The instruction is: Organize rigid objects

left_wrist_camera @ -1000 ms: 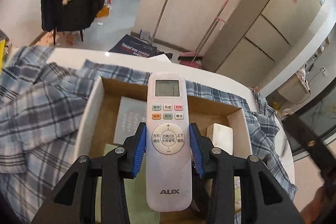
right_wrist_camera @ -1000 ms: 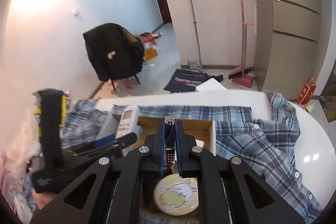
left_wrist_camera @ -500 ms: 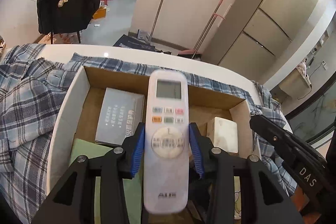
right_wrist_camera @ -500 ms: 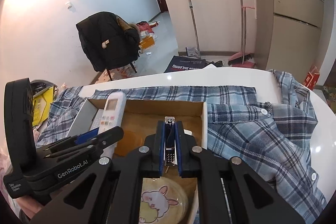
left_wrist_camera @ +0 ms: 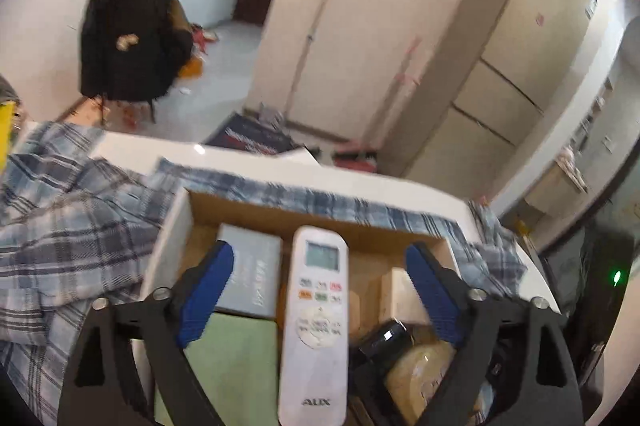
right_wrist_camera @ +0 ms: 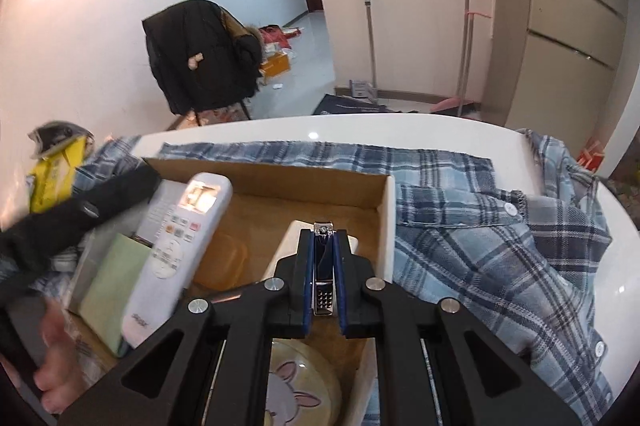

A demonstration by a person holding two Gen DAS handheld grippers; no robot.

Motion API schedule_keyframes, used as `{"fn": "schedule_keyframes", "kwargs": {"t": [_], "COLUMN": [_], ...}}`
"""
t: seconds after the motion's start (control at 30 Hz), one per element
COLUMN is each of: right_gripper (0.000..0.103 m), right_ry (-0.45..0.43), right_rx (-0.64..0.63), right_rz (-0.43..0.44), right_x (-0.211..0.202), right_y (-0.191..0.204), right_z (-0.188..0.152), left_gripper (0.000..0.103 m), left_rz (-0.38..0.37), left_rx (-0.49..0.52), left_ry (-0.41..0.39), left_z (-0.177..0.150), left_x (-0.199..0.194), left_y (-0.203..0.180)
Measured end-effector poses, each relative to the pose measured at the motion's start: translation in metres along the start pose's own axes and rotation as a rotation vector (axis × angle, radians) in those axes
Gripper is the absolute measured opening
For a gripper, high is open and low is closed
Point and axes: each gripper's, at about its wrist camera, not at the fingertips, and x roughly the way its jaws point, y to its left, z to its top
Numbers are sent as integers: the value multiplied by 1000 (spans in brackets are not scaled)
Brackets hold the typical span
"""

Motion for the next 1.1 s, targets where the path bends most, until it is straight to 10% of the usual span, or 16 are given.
{"fn": "schedule_keyframes", "kwargs": {"t": [0.47, 0.9, 1.1], "right_gripper": [26, 26, 26], "right_ry": [-25, -291, -391], "right_rx": [27, 15, -79], "right_rz": [-28, -61, -68], "right_x": [-7, -124, -187], "right_y": [-7, -3, 18], "right_z": [3, 35, 22], "left_gripper": [90, 91, 103], "left_rz": [34, 174, 59], "left_rx": [86, 220, 213], "left_ry": [-51, -571, -603], "left_z": [9, 15, 15], "left_x": [-27, -170, -224], "left_y": [-21, -75, -73]}}
